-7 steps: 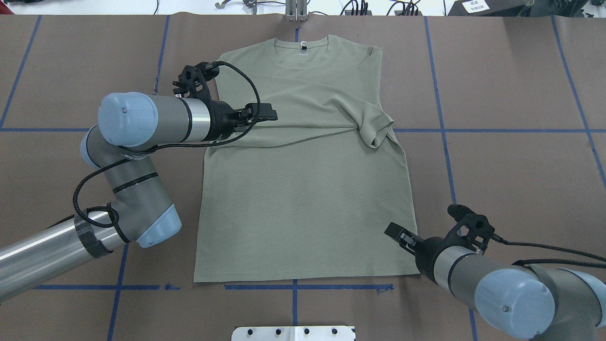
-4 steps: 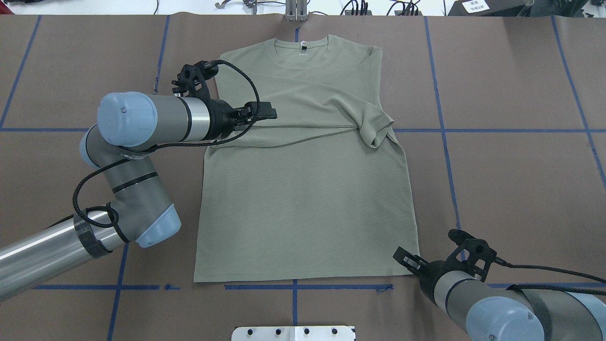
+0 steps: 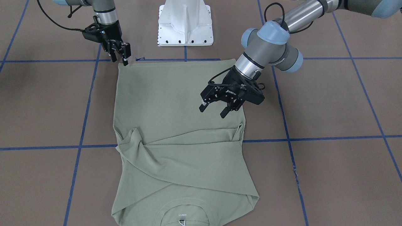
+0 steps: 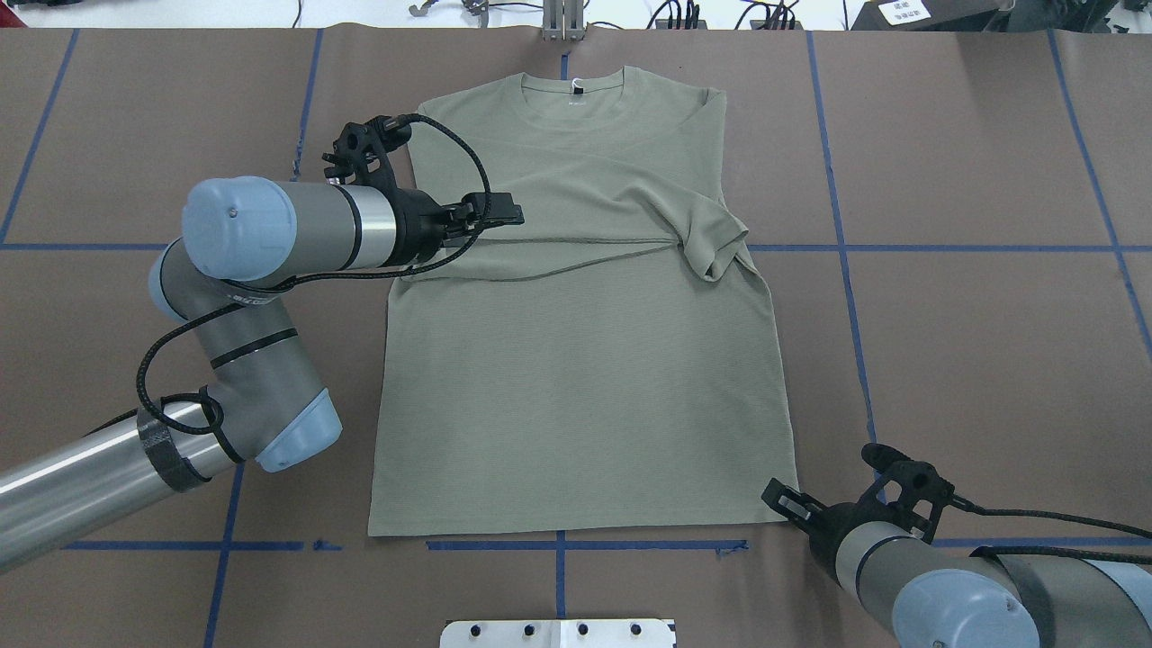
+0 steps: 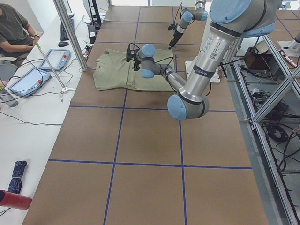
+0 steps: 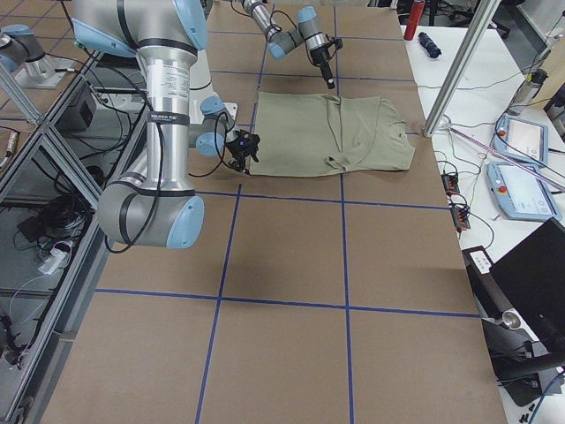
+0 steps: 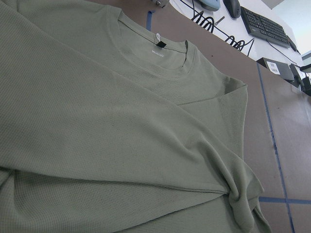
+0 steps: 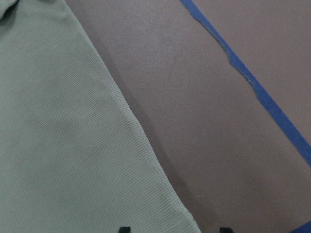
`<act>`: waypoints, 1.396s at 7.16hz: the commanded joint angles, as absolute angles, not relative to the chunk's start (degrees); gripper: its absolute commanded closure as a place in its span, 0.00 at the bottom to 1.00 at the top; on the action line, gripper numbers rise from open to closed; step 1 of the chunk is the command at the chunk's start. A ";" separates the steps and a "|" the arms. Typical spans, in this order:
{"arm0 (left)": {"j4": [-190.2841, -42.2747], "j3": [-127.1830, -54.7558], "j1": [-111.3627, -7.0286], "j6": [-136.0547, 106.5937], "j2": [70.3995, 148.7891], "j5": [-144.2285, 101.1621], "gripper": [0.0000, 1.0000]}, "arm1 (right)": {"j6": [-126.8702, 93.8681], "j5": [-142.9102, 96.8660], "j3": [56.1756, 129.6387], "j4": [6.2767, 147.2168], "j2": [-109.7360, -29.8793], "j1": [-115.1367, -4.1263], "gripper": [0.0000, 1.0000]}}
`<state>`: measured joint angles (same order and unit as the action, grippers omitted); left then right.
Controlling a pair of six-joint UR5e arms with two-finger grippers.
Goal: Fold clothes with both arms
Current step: 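Grasp a hem corner with the right gripper while the left gripper approaches the other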
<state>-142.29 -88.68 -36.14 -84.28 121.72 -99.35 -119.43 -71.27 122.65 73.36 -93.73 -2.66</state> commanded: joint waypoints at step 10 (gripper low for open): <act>-142.47 -91.57 -35.86 -84.29 117.62 -99.05 0.02 | -119.36 -71.72 120.76 73.30 -93.08 -1.93 1.00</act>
